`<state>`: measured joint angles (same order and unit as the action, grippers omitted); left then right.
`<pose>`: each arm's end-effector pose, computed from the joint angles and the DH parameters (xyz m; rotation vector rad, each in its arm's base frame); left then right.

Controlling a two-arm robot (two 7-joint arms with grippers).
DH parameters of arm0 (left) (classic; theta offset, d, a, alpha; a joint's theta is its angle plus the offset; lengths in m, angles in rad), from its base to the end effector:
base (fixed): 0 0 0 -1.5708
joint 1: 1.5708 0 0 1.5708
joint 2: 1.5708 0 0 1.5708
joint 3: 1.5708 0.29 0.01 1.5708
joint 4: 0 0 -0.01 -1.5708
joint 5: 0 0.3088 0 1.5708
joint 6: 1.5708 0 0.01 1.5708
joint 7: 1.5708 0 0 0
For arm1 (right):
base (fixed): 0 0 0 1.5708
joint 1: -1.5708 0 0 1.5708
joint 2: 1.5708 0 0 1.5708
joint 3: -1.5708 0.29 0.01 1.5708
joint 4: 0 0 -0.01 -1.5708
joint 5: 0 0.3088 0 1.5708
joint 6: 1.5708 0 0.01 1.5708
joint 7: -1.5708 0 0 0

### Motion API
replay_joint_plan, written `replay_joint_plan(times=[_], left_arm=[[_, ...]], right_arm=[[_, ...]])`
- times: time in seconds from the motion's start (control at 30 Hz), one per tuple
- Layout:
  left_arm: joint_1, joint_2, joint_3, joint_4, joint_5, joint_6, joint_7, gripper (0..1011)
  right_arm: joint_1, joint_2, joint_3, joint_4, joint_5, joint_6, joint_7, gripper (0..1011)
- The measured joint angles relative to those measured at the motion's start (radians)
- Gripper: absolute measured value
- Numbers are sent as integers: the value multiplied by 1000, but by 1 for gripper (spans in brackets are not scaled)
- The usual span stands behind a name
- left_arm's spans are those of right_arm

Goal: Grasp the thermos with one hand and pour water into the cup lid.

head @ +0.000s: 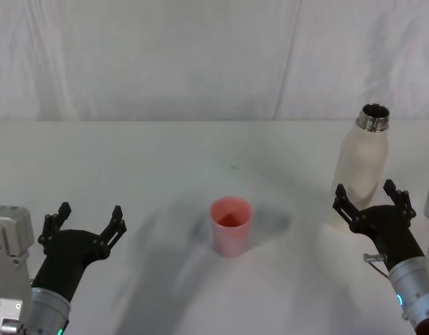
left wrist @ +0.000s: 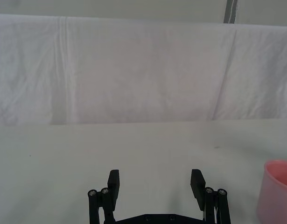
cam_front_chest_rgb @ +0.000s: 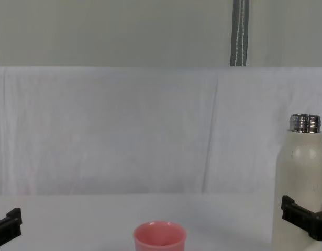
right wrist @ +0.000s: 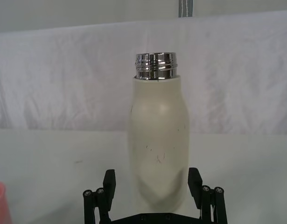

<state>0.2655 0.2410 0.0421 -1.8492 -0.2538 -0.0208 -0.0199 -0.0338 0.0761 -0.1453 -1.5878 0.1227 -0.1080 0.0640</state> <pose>0.2529 0.0376 -0.2853 -0.0380 0.0140 1.4460 0.3152 0.0250 -0.3071 0.1023 -0.0174 -1.3630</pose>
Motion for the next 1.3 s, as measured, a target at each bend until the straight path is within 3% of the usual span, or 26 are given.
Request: replay_joint_plan(times=[0.43, 1.3], left_arm=[[0, 0, 0, 0, 0, 0, 0, 1001], [0, 0, 0, 0, 0, 0, 0, 1001]], right_arm=[[51, -15, 24, 51, -11, 0, 30, 1001], [137, -18, 25, 146, -25, 14, 52, 1001]])
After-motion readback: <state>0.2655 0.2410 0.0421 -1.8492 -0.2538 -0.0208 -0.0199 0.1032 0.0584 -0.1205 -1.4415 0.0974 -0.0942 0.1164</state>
